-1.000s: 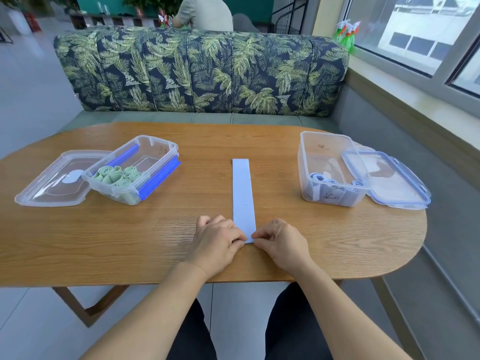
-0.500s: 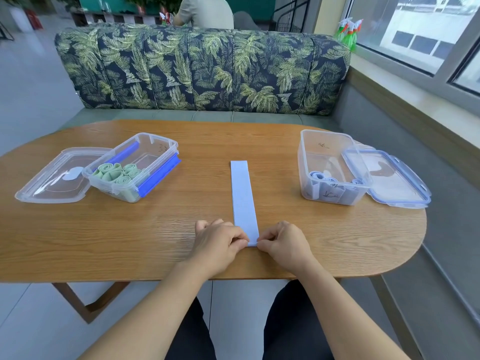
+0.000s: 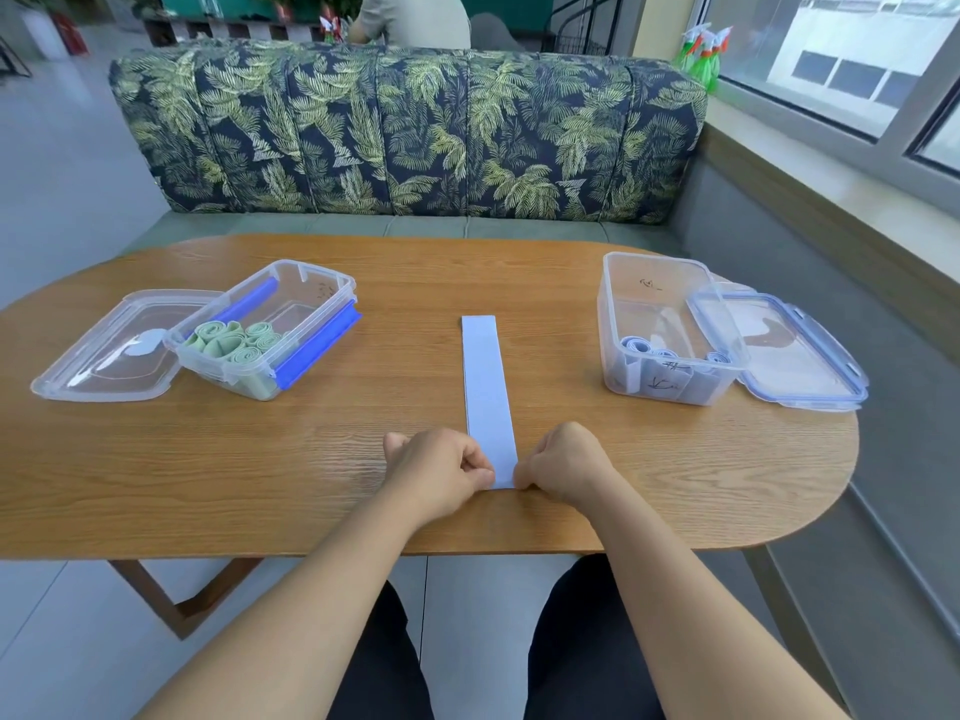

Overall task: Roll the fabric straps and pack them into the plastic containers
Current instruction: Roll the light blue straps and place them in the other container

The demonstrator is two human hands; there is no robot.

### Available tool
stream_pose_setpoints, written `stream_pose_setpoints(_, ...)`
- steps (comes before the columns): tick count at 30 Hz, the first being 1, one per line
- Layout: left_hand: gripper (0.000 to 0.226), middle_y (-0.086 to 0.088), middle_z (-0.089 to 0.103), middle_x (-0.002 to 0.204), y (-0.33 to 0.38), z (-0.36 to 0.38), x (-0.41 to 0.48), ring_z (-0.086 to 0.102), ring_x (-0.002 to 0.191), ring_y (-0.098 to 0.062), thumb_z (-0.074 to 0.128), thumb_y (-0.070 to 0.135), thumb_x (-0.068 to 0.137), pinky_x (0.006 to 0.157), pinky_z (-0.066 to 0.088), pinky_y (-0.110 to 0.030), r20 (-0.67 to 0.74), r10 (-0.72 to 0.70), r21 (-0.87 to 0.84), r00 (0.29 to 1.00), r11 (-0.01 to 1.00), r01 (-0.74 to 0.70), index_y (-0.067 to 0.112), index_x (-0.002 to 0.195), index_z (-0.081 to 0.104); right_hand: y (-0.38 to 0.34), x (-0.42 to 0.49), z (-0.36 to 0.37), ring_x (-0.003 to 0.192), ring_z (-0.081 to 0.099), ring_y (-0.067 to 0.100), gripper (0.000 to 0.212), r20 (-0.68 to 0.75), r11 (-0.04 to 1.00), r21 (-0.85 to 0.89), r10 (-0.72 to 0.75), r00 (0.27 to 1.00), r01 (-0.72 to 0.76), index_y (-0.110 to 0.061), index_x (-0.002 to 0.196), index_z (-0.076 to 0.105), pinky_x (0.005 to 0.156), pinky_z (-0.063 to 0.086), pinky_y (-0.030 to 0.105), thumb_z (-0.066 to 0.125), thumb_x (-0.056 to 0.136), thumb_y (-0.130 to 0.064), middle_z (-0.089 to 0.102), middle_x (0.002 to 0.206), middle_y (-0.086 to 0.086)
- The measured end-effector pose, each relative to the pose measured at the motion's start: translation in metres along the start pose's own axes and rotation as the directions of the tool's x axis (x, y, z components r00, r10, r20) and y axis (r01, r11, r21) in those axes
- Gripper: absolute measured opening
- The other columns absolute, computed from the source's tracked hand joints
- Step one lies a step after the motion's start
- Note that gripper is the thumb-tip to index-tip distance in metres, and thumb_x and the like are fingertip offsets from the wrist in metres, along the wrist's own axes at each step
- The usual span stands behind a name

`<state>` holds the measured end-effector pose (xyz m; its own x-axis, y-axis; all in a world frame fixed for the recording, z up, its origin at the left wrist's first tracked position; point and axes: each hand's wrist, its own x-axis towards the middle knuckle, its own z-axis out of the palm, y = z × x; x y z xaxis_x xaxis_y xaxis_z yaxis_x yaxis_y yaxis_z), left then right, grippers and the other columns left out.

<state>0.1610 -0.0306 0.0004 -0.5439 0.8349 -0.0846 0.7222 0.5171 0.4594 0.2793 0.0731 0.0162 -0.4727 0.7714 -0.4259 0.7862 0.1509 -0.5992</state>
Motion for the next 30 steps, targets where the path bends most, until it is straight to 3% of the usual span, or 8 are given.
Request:
stream_pose_setpoints(5,0.024,0.017,0.062,0.072,-0.001,0.0,-0.001,0.054,0.087,-0.003,0.06,0.048,0.088,0.09,0.025,-0.033,0.008,-0.002,0.041,1.0,0.999,0.001,0.027,0.08,0.069,-0.006,0.003,-0.003,0.051,0.05,0.018,0.022,0.012,0.997,-0.051,0.051,0.999,-0.05,-0.011,0.065,0.055,0.057,0.043,0.024,0.076,0.07,-0.014,0.054,0.052,-0.001)
stream_pose_setpoints(15,0.03,0.017,0.064,0.075,0.001,0.004,-0.001,0.052,0.091,-0.006,0.06,0.054,0.084,0.08,0.02,-0.034,-0.082,0.004,0.159,0.997,0.987,0.009,0.027,0.072,0.063,-0.011,0.004,-0.004,0.052,0.051,0.018,0.02,0.023,0.993,-0.099,0.07,0.997,-0.068,-0.012,0.064,0.052,0.058,0.044,0.025,0.072,0.068,-0.017,0.055,0.052,-0.001)
stream_pose_setpoints(18,0.032,0.016,0.064,0.074,-0.001,0.003,0.002,0.057,0.084,-0.006,0.062,0.056,0.081,0.082,0.023,-0.035,-0.066,-0.041,0.15,0.997,0.987,0.05,0.026,0.07,0.061,-0.005,0.002,-0.002,0.059,0.054,0.018,0.016,0.009,0.996,-0.088,0.002,1.0,-0.001,-0.014,0.071,0.056,0.059,0.043,0.025,0.071,0.072,-0.02,0.058,0.059,-0.002)
stream_pose_setpoints(20,0.032,0.016,0.065,0.075,0.0,0.001,0.005,0.058,0.081,-0.007,0.063,0.057,0.079,0.083,0.024,-0.035,-0.036,-0.052,0.15,0.998,0.987,0.057,0.026,0.068,0.06,0.003,-0.003,0.003,0.075,0.057,0.016,0.004,-0.055,0.985,-0.117,-0.135,0.989,0.128,-0.019,0.078,0.062,0.062,0.044,0.026,0.066,0.076,-0.019,0.063,0.076,-0.005)
stream_pose_setpoints(22,0.036,0.016,0.065,0.076,0.0,-0.001,0.007,0.06,0.082,-0.007,0.065,0.06,0.076,0.083,0.024,-0.035,-0.007,-0.062,0.154,0.998,0.986,0.062,0.026,0.066,0.058,0.013,-0.009,0.014,0.093,0.054,0.015,0.014,-0.168,0.916,-0.235,-0.368,0.914,0.326,-0.021,0.09,0.07,0.068,0.045,0.028,0.062,0.079,-0.015,0.063,0.095,-0.007)
stream_pose_setpoints(25,0.047,0.016,0.065,0.072,0.001,-0.005,0.011,0.061,0.081,-0.009,0.065,0.072,0.068,0.082,0.024,-0.036,0.042,-0.092,0.136,0.995,0.987,0.085,0.026,0.063,0.058,0.029,-0.007,0.035,0.079,0.053,0.02,0.015,-0.242,0.694,-0.421,-0.707,0.665,0.584,-0.021,0.08,0.075,0.056,0.042,0.027,0.069,0.072,-0.009,0.061,0.079,-0.006)
stream_pose_setpoints(28,0.043,0.016,0.065,0.075,-0.002,-0.004,0.01,0.057,0.083,-0.007,0.062,0.069,0.074,0.081,0.023,-0.035,0.043,-0.037,0.141,0.998,0.99,0.031,0.027,0.066,0.061,0.035,-0.003,0.043,0.067,0.05,0.018,0.014,-0.286,0.669,-0.422,-0.738,0.611,0.612,-0.024,0.071,0.074,0.046,0.041,0.027,0.067,0.07,-0.011,0.056,0.069,-0.008)
stream_pose_setpoints(30,0.025,0.019,0.063,0.088,-0.008,-0.002,0.006,0.051,0.097,-0.004,0.06,0.055,0.084,0.083,0.019,-0.032,-0.078,0.086,0.128,0.993,0.989,-0.075,0.032,0.074,0.064,0.034,-0.002,0.042,0.065,0.051,0.018,0.013,-0.302,0.666,-0.427,-0.742,0.598,0.611,-0.023,0.067,0.073,0.045,0.037,0.023,0.064,0.07,-0.014,0.058,0.068,-0.009)
